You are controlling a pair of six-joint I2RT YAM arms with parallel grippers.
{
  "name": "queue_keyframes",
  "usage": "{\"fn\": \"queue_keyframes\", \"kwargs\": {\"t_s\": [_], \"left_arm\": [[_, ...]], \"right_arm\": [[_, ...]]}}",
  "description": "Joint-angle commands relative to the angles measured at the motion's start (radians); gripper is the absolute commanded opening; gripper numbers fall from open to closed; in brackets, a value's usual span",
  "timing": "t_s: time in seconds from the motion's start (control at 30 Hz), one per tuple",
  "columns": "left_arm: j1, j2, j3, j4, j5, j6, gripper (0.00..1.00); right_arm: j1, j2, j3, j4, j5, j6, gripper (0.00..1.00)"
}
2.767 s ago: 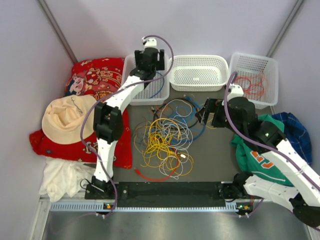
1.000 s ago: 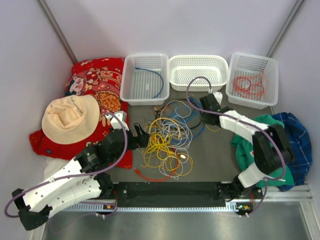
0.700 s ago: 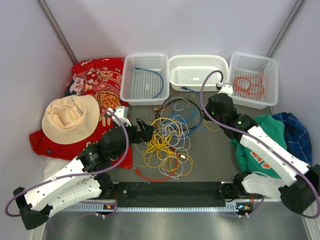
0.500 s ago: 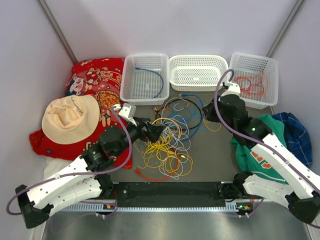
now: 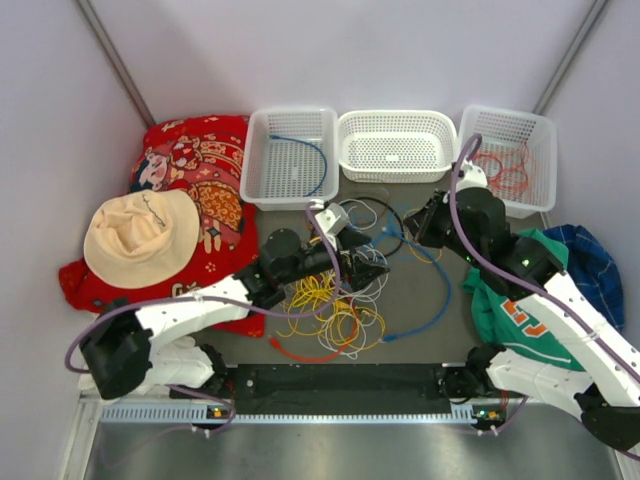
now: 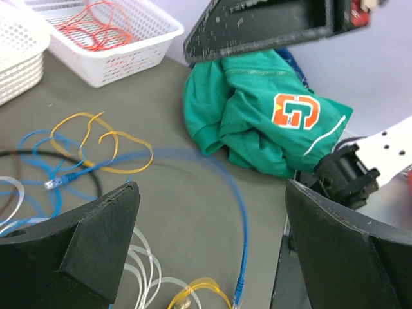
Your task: Untangle the cables
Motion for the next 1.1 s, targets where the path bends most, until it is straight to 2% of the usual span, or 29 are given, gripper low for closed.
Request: {"fn": "queue_keyframes", "kwargs": {"t_s": [0.0,0.03,0.07,0.1,0.2,0.23,0.37,0.53,0.7,0.77,0.93,1.07], "left_arm": [[-0.002,0.092,0.099,0.203,0.073,-0.057,0.99],[-0.002,0.113,0.129,0.148,0.064,-0.059,0.99],[-0.002,0.12,0.139,0.131,0.06,-0.059,0.99],[-0.002,0.126,0.142,0.123,0.062,-0.063,0.99],[-0.005,0.156,0.14,0.099,0.089,-0.104,0.99],[-0.008,0.19,0.152,0.082,0.094,-0.112,0.99],[-0.051,0.294,0.2,-0.018,0.074,-0.134,0.99],[-0.143,0.446,0.253,-0.078,0.01,-0.12,0.98],[-0.224,0.58,0.321,-0.193,0.021,-0.027,0.82],[-0.244,0.597,0.329,-0.246,0.004,0.019,0.78],[-0.288,0.595,0.314,-0.352,-0.042,0.096,0.76],[-0.305,0.601,0.287,-0.377,-0.039,0.124,0.72]], "right_arm": [[0.013,-0.007,0.034,-0.019,-0.003,0.002,0.0],[0.014,-0.004,0.037,-0.035,0.011,-0.001,0.02],[0.014,-0.004,0.039,-0.055,0.025,-0.004,0.1],[0.013,-0.006,0.028,-0.083,0.057,-0.002,0.25],[0.011,-0.051,-0.036,-0.089,0.1,0.025,0.46],[0.011,-0.102,-0.057,-0.077,0.103,0.04,0.49],[0.013,-0.238,-0.134,-0.011,0.123,0.059,0.52],[0.013,-0.312,-0.096,-0.089,0.221,0.059,0.53],[0.011,-0.352,-0.084,-0.152,0.261,0.059,0.53],[0.013,-0.354,-0.087,-0.166,0.258,0.065,0.53],[0.013,-0.36,-0.108,-0.161,0.249,0.076,0.53],[0.011,-0.36,-0.128,-0.141,0.238,0.079,0.53]]}}
